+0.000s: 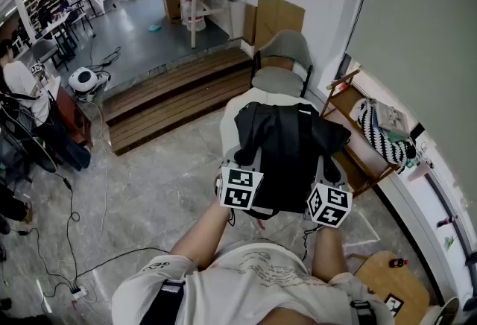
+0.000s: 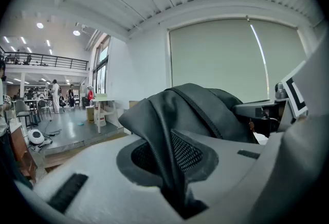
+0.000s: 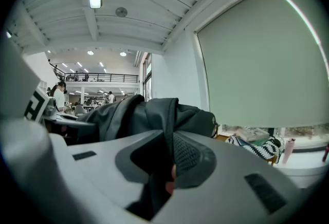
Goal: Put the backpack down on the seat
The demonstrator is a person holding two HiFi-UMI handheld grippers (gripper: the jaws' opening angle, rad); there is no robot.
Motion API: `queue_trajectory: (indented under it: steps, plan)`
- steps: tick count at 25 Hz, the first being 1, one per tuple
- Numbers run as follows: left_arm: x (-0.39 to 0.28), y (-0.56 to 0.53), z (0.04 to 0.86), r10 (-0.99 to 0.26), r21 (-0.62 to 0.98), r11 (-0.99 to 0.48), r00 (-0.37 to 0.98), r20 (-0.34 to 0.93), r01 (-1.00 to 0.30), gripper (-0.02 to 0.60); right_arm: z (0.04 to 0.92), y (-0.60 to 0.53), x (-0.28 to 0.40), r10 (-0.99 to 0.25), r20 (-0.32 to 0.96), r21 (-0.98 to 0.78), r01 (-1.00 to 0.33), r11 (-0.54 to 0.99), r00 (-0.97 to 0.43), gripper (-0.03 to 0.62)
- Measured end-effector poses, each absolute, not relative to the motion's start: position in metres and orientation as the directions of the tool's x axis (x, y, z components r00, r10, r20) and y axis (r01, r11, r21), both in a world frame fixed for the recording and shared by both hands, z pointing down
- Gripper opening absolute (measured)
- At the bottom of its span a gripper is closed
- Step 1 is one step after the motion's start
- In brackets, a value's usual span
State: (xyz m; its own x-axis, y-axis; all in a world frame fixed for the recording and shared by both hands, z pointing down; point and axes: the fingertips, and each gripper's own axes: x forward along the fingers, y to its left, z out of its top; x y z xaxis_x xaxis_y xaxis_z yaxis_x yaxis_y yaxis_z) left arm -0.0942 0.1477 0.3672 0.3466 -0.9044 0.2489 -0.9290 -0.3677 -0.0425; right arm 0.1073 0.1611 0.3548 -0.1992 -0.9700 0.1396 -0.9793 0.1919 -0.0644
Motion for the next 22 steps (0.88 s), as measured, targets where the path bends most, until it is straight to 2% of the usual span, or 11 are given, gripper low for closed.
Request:
queue_trajectory:
  steps: [22]
  plan:
    - [-0.074, 0.141, 0.384, -0.903, -0.048, -0.352, 0.326, 0.279, -0.935, 0.066, 0.373, 0.151, 0.128, -0.959, 0.171, -0.081, -0.973, 0.214, -0.225, 0.063]
